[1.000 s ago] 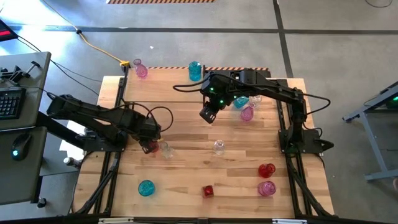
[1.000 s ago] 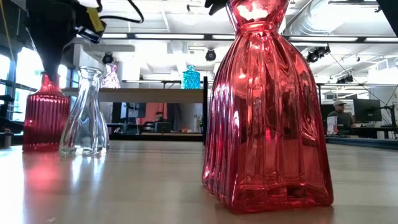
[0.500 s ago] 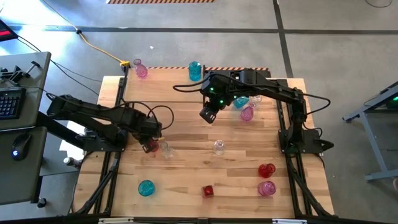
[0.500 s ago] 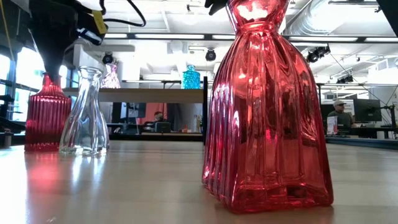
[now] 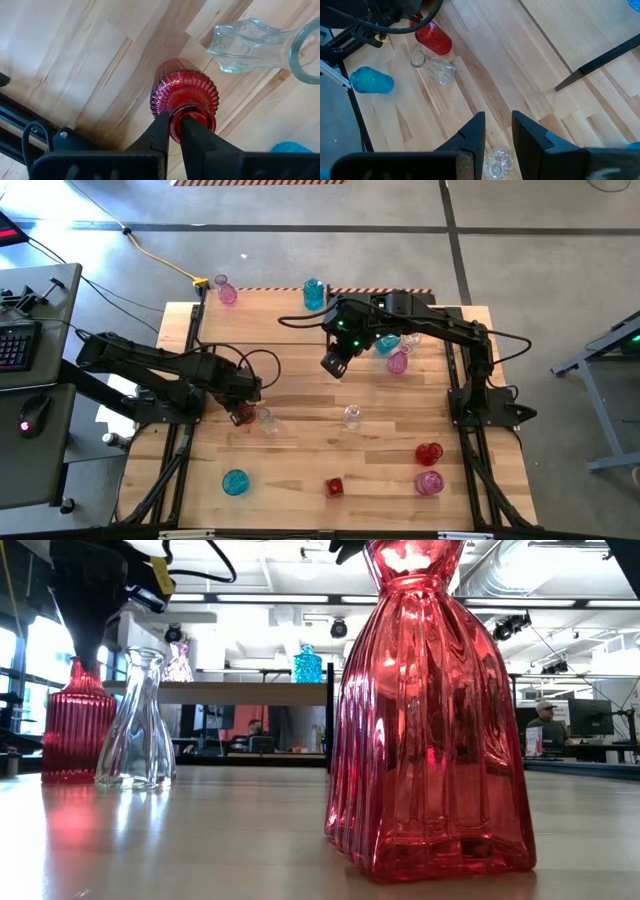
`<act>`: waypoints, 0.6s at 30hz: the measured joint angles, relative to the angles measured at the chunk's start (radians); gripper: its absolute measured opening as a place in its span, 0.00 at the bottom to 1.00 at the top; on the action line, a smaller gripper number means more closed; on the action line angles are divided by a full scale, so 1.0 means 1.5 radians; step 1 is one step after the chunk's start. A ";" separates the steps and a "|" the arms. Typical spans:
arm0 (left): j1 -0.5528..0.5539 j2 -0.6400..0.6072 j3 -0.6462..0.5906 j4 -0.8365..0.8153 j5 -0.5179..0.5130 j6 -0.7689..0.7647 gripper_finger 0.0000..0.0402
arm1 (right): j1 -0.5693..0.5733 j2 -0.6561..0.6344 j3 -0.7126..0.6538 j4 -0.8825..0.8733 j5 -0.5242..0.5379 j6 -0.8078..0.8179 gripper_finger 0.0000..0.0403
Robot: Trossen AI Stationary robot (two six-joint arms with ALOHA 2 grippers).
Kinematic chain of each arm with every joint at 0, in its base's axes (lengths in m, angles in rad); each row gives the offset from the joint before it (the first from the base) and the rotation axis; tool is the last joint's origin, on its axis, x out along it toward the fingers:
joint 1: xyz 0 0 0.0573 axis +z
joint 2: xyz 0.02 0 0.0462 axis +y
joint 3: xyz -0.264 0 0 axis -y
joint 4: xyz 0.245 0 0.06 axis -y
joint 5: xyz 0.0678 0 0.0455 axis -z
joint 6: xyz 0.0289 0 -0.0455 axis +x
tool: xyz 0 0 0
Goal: Sort vases onto shelf
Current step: Put the top left red vase on the shelf
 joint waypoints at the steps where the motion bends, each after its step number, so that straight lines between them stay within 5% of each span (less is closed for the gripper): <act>1: 0.000 -0.003 0.000 0.000 0.000 -0.001 0.04 | 0.000 0.000 0.000 0.000 0.000 0.000 0.19; 18: 0.000 -0.072 -0.002 0.001 0.019 -0.019 0.04 | 0.000 0.000 0.000 0.000 0.000 -0.001 0.19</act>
